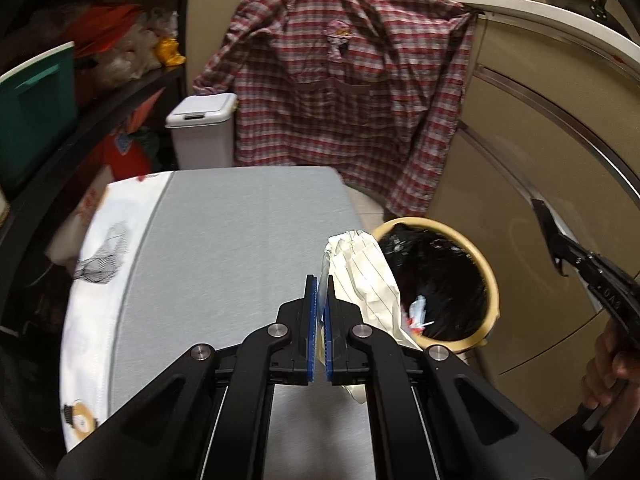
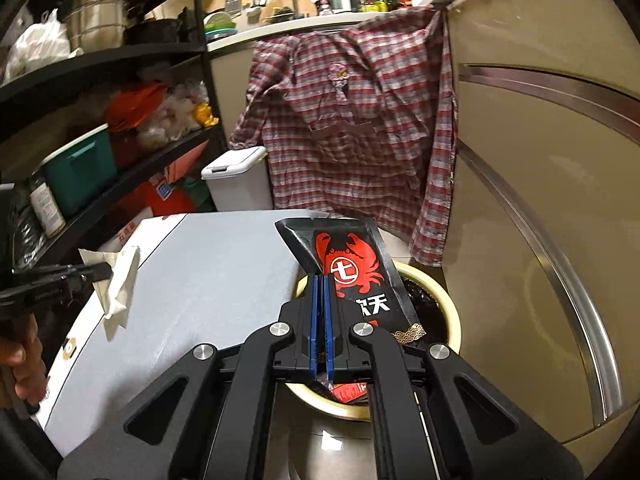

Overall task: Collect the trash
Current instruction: 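Carry the tissue and snack packet over the bin and open both tools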

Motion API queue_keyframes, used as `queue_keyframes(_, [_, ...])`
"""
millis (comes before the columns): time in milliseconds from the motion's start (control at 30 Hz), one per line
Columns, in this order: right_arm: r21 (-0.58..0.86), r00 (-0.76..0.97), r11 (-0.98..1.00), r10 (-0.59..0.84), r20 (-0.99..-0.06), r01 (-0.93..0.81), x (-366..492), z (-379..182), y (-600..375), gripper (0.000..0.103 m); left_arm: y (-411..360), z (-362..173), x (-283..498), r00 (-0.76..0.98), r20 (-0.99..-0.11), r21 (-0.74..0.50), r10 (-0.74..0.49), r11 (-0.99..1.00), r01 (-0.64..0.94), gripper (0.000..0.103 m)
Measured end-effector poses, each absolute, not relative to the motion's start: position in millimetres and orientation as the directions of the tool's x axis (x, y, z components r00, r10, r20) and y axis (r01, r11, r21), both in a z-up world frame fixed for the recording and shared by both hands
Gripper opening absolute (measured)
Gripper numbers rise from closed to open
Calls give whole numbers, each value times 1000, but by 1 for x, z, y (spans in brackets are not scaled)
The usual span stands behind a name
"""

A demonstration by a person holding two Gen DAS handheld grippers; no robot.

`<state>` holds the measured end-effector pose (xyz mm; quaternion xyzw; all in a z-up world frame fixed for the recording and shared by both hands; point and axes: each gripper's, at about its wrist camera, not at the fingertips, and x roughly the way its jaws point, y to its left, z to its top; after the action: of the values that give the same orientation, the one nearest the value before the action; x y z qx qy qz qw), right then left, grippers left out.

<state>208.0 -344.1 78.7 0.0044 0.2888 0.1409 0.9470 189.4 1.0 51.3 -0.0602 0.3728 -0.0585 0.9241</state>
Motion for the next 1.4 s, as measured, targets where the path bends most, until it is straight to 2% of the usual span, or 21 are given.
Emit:
queue_keyframes(467, [153,817,974,223,-532,-166,240,77,-385,4,-65,63,240,711,-666,-171,-227,974,151,3])
queue_keyframes(1400, [182,804,970,237,-545,-163,269,64,-384,5,-136,44,304,652,-702,-163,-289,955,247,3])
